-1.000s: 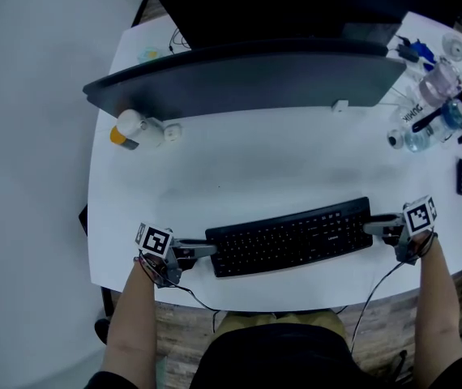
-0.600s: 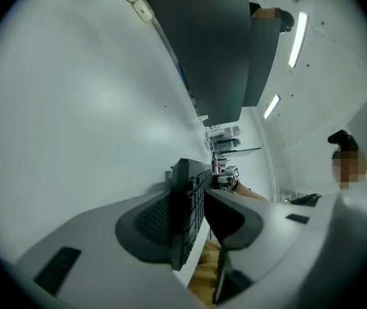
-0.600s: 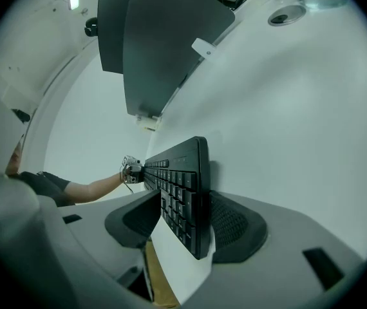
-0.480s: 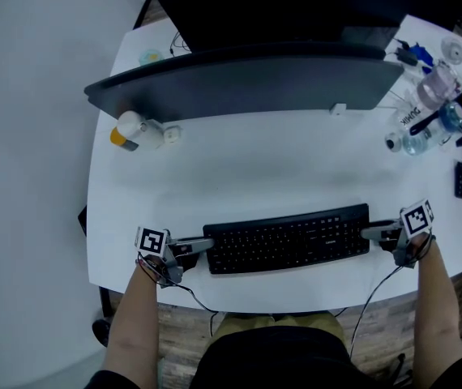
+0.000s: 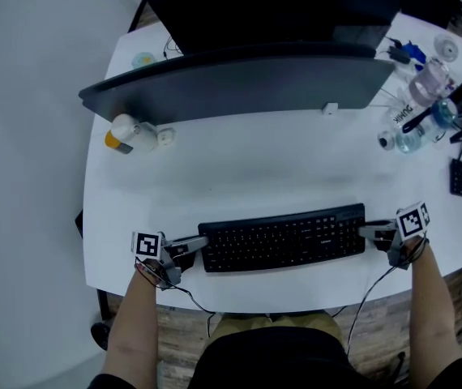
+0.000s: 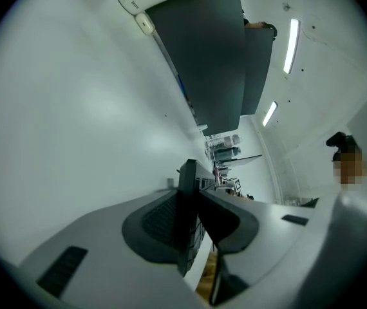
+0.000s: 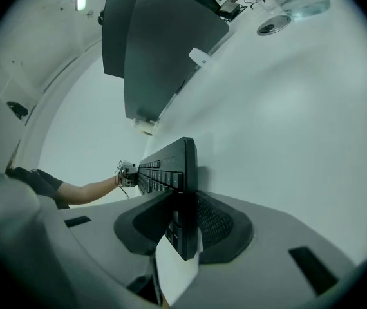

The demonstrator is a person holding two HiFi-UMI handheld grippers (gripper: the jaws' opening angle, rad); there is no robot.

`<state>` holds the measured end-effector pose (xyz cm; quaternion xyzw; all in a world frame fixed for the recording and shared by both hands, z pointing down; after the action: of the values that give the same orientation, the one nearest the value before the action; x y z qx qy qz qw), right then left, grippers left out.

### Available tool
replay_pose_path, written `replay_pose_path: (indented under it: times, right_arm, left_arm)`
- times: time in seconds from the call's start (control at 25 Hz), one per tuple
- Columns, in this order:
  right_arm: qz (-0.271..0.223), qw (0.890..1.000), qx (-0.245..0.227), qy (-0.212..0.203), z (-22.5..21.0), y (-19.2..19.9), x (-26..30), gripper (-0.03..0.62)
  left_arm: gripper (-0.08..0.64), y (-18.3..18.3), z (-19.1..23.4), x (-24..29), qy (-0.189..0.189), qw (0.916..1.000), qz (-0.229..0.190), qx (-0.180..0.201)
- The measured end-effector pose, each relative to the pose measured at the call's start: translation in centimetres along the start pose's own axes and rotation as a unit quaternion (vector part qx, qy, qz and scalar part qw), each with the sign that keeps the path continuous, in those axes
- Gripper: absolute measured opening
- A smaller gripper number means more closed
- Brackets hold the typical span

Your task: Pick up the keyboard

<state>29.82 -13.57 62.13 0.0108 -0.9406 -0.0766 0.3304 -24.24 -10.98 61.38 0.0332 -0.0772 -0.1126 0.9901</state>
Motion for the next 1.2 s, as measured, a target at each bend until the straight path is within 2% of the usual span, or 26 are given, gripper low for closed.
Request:
replay_pose_path:
  times: [0.08,0.16,0.24,0.32,0.44,0.64,0.84,0.96,1.2]
  right_arm:
    - [-0.007,1.0,0.002,-0.019,0.3,0.4,0.1,0.118]
    - [-0.022,1.0,-0.012,-0.018,0.5,0.5,-0.2,0.117]
    - [-0.051,0.998,-0.008,-0.023,1.0,0.5,-0.8,0.117]
    - [-0.08,0.997,-0.016,-0.018,1.4,0.2,-1.7,0.101]
    - [-0.088,0.995,-0.047,0.01,1.8,-0.2,-2.8,0.101]
    - [-0.114,0.992,-0.062,0.0,3.9,-1.1,-4.9,0.101]
    - [-0.126,0.988,-0.084,0.001,6.1,-2.3,-6.3,0.103]
    - [-0.138,0.986,-0.092,-0.006,7.9,-3.1,-6.9,0.101]
    - [-0.165,0.98,-0.115,0.009,10.6,-4.9,-8.3,0.103]
  left_arm:
    - [0.099,-0.4,-0.3,0.0,-0.015,0.9997,-0.014,0.014]
    - [0.098,-0.9,-0.5,0.0,-0.029,0.9981,-0.007,0.055]
    - [0.098,-1.3,-0.6,-0.1,-0.037,0.9955,-0.003,0.087]
    - [0.101,-1.1,-0.7,-0.4,-0.052,0.9937,-0.01,0.099]
    - [0.101,-1.0,-1.4,-0.2,-0.039,0.9932,-0.021,0.108]
    - [0.101,-2.2,-3.9,0.4,-0.01,0.9882,-0.029,0.15]
    - [0.101,-4.3,-6.9,-0.2,-0.006,0.9826,-0.018,0.184]
    - [0.102,-5.6,-9.1,-0.6,-0.008,0.9778,-0.02,0.208]
    - [0.103,-7.5,-12.8,-1.4,-0.008,0.9705,-0.033,0.239]
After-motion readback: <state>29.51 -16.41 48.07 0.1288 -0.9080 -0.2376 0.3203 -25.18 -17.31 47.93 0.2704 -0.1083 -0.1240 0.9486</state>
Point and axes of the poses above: the fingertips, and each gripper's own axes: x forward along the fingers, z to its left, y out of its underside, the point moved 8 cm from there along -x, backward along the fingers, and after that the axes turned 12 degrees about y, right-handed, at the moved point
